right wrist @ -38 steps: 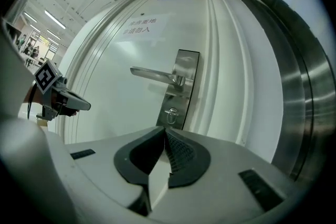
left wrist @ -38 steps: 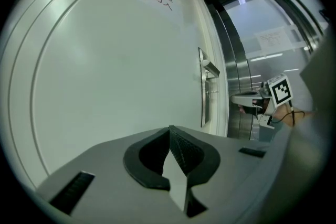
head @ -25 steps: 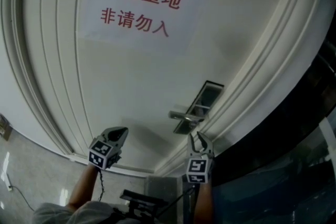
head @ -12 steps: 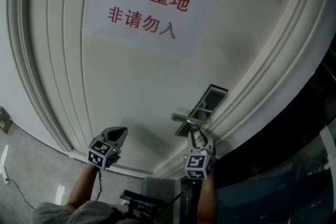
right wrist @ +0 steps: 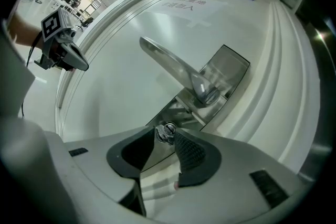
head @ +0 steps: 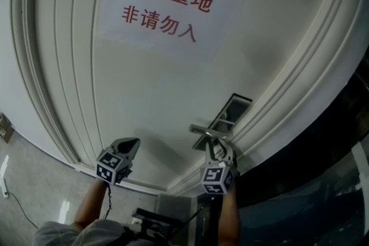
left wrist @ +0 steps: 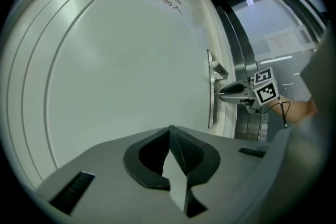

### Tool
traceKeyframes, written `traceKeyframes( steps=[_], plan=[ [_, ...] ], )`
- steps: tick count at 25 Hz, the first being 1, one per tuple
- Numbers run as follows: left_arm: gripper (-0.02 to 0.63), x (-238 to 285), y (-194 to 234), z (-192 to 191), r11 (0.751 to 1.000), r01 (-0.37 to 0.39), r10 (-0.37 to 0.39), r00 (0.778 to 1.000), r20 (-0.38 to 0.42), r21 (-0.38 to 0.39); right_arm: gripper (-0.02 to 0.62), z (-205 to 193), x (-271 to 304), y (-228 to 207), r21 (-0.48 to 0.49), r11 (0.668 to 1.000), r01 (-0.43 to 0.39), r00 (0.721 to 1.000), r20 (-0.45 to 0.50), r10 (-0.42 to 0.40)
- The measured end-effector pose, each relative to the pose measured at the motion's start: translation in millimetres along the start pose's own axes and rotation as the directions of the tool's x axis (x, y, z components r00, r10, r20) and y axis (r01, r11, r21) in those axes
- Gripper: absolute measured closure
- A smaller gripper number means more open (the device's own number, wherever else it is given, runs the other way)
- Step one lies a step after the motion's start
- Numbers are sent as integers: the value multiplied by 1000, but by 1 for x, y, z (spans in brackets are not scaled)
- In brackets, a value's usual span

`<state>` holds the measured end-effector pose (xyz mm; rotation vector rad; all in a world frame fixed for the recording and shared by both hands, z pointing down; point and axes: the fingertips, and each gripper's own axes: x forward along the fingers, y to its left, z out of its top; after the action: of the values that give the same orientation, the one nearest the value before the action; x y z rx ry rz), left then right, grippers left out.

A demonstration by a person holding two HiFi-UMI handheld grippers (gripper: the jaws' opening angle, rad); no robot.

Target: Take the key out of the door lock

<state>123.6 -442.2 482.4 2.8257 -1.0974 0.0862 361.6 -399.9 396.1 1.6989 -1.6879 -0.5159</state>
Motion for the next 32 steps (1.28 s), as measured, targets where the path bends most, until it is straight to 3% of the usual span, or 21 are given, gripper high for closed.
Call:
traceKeyframes(
  steps=[16,18,32],
  plan=[
    [614,0,3,-3,1000,-14,14,1000,0,-11,523,-8,5,1,-194,980,38,999,-15,-42],
    [614,-1,4,-4,1000,-16,16,1000,1,-12,555,-7,4,1,-209,977,52,998,-11,-55],
    [614,-10,7,-1,999,-21,22,1000,16,-24,561,-5,2,2,-322,943,79,995,-35,-95]
  ],
)
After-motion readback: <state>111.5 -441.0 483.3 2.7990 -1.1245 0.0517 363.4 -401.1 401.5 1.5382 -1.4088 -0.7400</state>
